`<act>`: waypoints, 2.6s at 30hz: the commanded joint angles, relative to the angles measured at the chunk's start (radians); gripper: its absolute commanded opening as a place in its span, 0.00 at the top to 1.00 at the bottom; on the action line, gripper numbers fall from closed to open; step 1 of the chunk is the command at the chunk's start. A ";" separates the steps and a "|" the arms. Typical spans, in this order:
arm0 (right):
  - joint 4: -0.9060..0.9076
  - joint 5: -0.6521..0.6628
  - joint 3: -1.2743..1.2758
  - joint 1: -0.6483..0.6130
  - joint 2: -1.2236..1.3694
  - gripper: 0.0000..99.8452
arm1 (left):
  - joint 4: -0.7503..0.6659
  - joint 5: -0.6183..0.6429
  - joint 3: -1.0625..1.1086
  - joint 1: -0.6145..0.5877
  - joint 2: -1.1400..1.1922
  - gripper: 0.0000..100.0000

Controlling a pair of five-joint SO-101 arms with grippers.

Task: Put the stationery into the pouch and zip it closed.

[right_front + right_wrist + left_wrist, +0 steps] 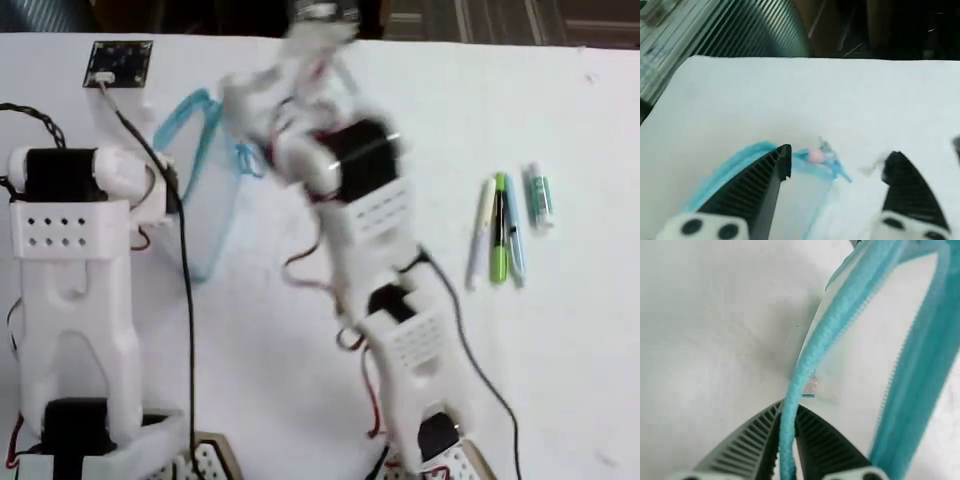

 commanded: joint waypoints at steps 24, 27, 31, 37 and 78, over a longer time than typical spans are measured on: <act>0.018 0.749 0.184 0.812 0.515 0.86 | -0.006 0.003 0.014 -0.013 0.105 0.98; 0.016 0.767 0.181 0.811 0.564 0.86 | -0.006 0.003 0.014 -0.012 0.105 0.98; 0.016 0.767 0.176 0.799 0.634 0.86 | -0.006 0.003 0.014 -0.010 0.105 0.98; 0.015 0.767 0.176 0.799 0.707 0.86 | -0.005 0.003 0.014 -0.016 0.105 0.98; 0.024 0.605 0.044 0.661 0.582 0.98 | -0.002 -0.002 0.015 -0.016 0.105 0.98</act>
